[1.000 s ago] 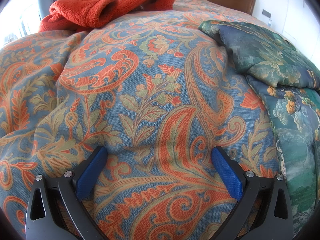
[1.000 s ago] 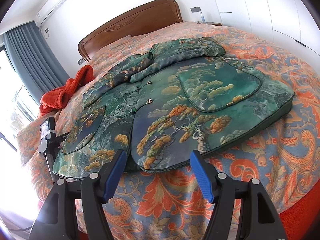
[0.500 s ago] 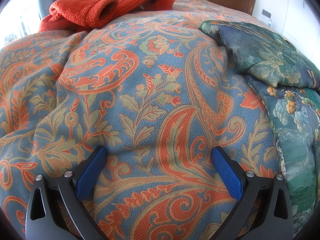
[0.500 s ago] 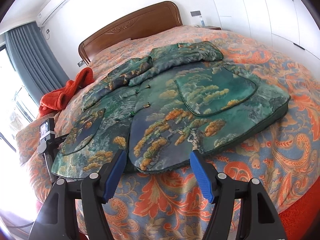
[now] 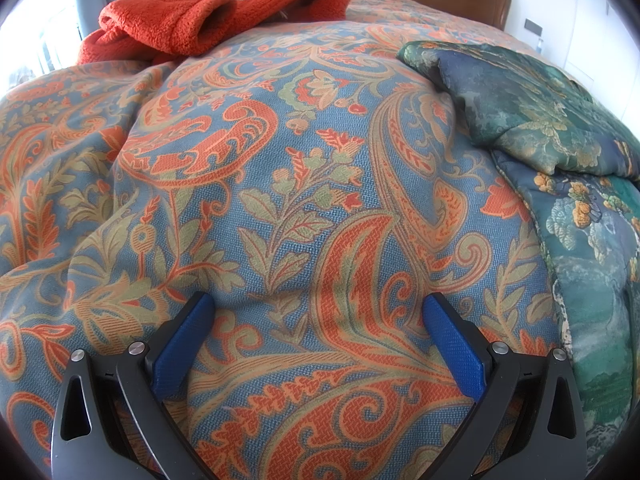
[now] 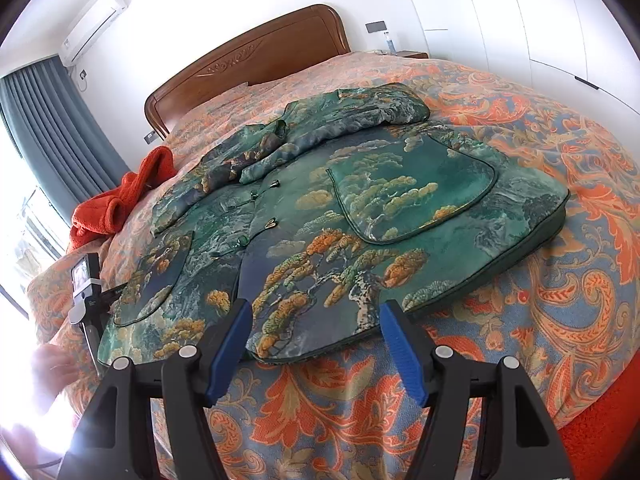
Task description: Fold large clothes
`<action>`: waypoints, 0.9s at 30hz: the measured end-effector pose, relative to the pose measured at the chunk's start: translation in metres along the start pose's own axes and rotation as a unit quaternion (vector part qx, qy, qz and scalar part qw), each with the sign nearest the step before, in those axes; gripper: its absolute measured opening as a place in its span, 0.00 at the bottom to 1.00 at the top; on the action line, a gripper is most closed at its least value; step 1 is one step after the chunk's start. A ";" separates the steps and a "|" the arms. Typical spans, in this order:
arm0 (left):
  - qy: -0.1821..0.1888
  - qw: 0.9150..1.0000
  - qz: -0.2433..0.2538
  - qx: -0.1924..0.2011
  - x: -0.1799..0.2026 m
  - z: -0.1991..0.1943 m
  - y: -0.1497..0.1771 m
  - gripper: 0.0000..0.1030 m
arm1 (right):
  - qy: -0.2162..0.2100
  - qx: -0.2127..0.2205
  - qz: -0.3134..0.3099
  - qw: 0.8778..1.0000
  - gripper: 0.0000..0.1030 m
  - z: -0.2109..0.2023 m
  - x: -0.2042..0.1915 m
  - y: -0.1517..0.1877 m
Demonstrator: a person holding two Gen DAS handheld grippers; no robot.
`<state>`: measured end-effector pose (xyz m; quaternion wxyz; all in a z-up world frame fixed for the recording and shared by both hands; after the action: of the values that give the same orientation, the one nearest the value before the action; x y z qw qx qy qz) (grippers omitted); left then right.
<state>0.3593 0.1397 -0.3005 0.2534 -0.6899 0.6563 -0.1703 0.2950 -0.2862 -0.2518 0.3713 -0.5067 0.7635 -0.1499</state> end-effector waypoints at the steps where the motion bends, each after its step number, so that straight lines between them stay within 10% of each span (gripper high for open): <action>1: 0.000 1.000 0.000 0.000 0.000 0.000 0.001 1.00 | 0.002 0.002 -0.002 1.000 0.66 -0.001 0.000 -0.002; 14: 0.014 1.000 -0.010 -0.019 -0.003 -0.002 0.005 1.00 | 0.057 0.024 -0.040 0.997 0.69 -0.015 0.052 -0.070; 19: 0.129 0.991 -0.026 -0.036 -0.011 -0.051 0.005 0.98 | 0.078 0.004 -0.052 0.996 0.69 -0.009 0.091 -0.103; 23: 0.269 0.963 -0.023 -0.013 0.010 -0.119 0.024 0.99 | 0.065 -0.026 -0.051 0.996 0.72 -0.004 0.124 -0.131; 27: 0.317 0.947 0.003 -0.041 0.053 -0.132 0.057 0.99 | 0.013 -0.089 -0.032 0.995 0.73 0.027 0.145 -0.146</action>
<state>0.2422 0.0700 -0.2310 0.0038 -0.6081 0.7114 -0.3523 0.3810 -0.4750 -0.2416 0.3100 -0.5602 0.7616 -0.0999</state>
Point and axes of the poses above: each gripper's, at about its wrist camera, not at the fingertips, and z roughly the way its jaws point, x to its right, y to its underside, the point moved 9 cm from there along z, roughly the way its jaws point, and after that the axes turned 7 degrees about z, right-handed, at the moved point
